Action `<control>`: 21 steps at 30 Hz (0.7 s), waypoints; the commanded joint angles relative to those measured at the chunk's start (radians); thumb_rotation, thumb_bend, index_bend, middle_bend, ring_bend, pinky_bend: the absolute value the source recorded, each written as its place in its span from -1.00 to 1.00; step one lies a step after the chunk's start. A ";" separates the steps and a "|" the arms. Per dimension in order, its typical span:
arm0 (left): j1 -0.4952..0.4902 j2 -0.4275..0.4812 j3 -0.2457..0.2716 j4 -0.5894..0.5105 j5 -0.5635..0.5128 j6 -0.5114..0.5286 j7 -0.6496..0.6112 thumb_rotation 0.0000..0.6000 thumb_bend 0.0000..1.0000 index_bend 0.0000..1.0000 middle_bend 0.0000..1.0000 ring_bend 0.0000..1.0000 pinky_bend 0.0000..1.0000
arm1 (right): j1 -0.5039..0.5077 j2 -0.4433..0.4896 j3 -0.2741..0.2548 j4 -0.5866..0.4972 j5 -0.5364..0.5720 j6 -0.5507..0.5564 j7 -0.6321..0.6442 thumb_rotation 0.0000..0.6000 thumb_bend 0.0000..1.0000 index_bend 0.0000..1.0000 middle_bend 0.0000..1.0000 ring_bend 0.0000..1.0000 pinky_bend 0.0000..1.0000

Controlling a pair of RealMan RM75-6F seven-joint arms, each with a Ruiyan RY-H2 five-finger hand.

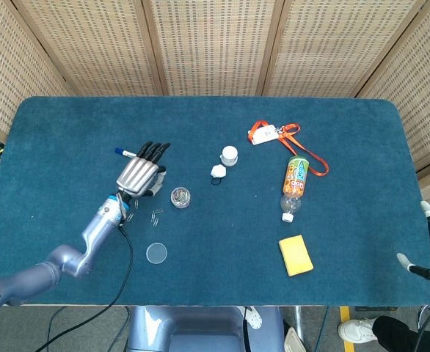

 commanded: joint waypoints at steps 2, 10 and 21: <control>-0.015 -0.029 -0.004 -0.012 -0.027 -0.030 0.035 1.00 -0.15 0.35 -1.00 -1.00 -1.00 | 0.000 0.000 -0.002 0.006 0.004 -0.007 0.005 1.00 -1.00 -1.00 -1.00 -1.00 -1.00; -0.030 -0.078 -0.003 0.001 -0.056 -0.039 0.097 1.00 -0.15 0.35 -1.00 -1.00 -1.00 | -0.007 0.010 -0.002 0.011 0.003 -0.001 0.033 1.00 -1.00 -1.00 -1.00 -1.00 -1.00; -0.051 -0.088 -0.026 -0.007 -0.144 -0.079 0.202 1.00 -0.18 0.05 -1.00 -1.00 -1.00 | -0.004 0.012 0.003 0.021 0.009 -0.009 0.050 1.00 -1.00 -1.00 -1.00 -1.00 -1.00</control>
